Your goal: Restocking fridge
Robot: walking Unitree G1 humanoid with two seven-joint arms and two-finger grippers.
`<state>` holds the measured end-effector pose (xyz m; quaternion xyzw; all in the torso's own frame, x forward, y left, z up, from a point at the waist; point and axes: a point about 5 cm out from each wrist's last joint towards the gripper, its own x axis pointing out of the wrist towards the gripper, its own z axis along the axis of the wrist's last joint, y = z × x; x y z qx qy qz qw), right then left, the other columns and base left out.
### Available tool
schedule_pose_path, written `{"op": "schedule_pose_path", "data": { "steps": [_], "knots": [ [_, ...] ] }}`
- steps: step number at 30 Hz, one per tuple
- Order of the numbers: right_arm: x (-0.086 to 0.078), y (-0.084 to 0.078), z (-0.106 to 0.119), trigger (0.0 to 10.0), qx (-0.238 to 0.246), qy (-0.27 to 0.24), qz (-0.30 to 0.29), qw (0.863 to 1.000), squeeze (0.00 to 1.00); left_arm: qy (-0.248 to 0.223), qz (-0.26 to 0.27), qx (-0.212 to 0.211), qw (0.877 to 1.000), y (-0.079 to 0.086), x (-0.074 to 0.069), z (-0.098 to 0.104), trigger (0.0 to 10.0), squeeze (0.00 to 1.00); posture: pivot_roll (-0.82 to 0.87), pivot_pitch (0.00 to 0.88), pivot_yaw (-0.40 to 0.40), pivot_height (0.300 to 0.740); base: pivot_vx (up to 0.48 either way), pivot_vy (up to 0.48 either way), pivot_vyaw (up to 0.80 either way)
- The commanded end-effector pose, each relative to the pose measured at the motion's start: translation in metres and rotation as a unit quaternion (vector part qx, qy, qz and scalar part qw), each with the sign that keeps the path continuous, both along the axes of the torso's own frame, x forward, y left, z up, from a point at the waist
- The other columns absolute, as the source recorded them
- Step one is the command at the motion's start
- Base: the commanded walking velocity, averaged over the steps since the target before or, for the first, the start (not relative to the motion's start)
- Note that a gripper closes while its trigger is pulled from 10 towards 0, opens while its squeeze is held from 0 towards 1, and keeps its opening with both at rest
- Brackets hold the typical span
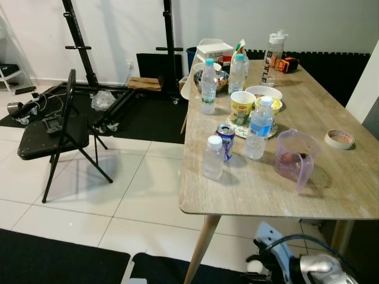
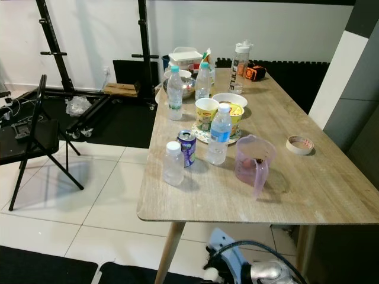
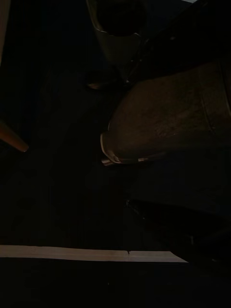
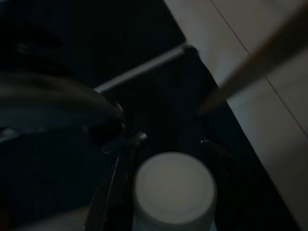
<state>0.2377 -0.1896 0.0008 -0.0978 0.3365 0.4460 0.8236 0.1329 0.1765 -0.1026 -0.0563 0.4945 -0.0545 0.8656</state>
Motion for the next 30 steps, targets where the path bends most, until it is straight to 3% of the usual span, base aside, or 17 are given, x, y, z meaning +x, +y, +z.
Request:
{"op": "schedule_pose_path", "data": {
  "steps": [1,4,8,9,10,14,15,18,24,30],
  "knots": [
    [-0.003,-0.016,-0.016,10.0,-0.040,0.001,-0.083,0.996,0.00,0.008,0.010,0.000,1.000,-0.001,-0.004,-0.002,10.0,0.00,-0.10,0.015,-0.010,0.740,0.000,0.000,0.00],
    [-0.009,-0.026,-0.026,10.0,-0.059,0.010,-0.133,0.989,0.00,0.007,0.011,0.003,1.000,0.000,-0.004,-0.002,10.0,0.00,-0.10,0.015,-0.010,0.740,0.000,0.000,0.00],
    [-0.052,-0.072,-0.058,10.0,-0.155,0.056,-0.316,0.934,0.00,0.011,0.008,0.024,1.000,0.002,-0.004,-0.002,10.0,0.00,-0.09,0.015,-0.015,0.740,0.000,0.000,0.00],
    [-0.059,-0.078,-0.061,10.0,-0.165,0.063,-0.337,0.925,0.00,0.010,0.011,0.024,1.000,0.002,-0.004,-0.002,10.0,0.00,-0.09,0.017,-0.015,0.740,0.000,0.000,0.00],
    [-0.059,-0.078,-0.061,10.0,-0.165,0.063,-0.337,0.925,0.00,0.010,0.011,0.024,1.000,0.002,-0.004,-0.002,10.0,0.00,-0.09,0.017,-0.015,0.740,0.000,0.000,0.00],
    [-0.091,-0.096,-0.071,10.0,-0.193,0.097,-0.416,0.883,0.00,0.008,0.020,0.026,0.999,0.005,-0.003,-0.001,10.0,0.00,-0.09,0.018,-0.020,0.740,0.000,0.000,0.00],
    [-0.091,-0.096,-0.071,10.0,-0.193,0.097,-0.416,0.883,0.00,0.008,0.020,0.026,0.999,0.005,-0.003,-0.001,10.0,0.00,-0.09,0.018,-0.020,0.740,0.000,0.000,0.00],
    [-0.111,-0.105,-0.077,10.0,-0.216,0.117,-0.452,0.857,0.00,0.008,0.031,0.031,0.999,0.010,-0.004,-0.001,10.0,0.00,-0.09,0.020,-0.016,0.740,0.000,0.000,0.00],
    [-0.113,-0.102,-0.080,10.0,-0.201,0.121,-0.484,0.843,0.00,0.008,0.039,0.039,0.998,0.015,-0.003,0.000,10.0,0.00,-0.09,0.024,-0.009,0.740,0.000,0.000,-0.53],
    [-0.108,-0.096,-0.080,10.0,-0.195,0.117,-0.485,0.844,0.00,0.007,0.030,0.040,0.999,0.016,-0.001,0.000,10.0,0.00,-0.08,0.024,-0.005,0.740,0.000,0.000,-0.80]
  ]
}}
